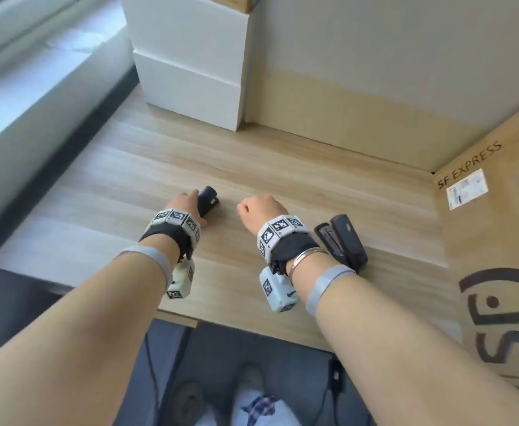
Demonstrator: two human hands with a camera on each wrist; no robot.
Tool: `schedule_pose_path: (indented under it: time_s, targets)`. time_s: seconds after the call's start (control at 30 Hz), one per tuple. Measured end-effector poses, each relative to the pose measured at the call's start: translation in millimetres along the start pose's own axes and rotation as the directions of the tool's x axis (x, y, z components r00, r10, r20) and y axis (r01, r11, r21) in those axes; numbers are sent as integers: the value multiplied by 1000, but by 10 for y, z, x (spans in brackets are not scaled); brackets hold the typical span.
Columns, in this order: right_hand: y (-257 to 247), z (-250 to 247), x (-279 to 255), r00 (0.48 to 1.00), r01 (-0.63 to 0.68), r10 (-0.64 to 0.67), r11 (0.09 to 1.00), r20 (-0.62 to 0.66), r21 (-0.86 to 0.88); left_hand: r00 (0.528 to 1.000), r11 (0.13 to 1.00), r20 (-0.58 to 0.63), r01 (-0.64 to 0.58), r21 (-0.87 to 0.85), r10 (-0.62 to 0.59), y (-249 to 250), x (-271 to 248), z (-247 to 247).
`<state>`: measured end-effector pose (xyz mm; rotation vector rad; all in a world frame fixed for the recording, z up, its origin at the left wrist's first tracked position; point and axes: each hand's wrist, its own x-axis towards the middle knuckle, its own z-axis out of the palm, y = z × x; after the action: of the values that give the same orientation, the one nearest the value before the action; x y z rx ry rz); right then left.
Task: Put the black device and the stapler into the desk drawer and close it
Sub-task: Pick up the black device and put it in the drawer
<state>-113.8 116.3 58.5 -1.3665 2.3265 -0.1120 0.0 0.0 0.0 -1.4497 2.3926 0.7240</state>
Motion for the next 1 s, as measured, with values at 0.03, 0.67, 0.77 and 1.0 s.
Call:
schedule_pose_path:
  time_s: [0.03, 0.67, 0.77, 1.0]
  targets:
    - [-2, 40, -5, 1000, -7, 7, 1000, 24, -4, 1000, 1000, -1, 15, -11, -15, -31, 18, 36]
    - [-239, 679, 39, 994, -45, 40, 998, 102, 53, 996, 996, -67, 46, -73, -51, -717, -155, 216]
    - [-504, 755, -61, 993, -9, 2, 998, 118, 55, 992, 991, -90, 79, -112, -89, -976, -454, 192]
    - [-1180, 1104, -356, 975, 126, -133, 991, 178, 52, 970, 969, -118, 192, -156, -211, -1831, -1299, 268]
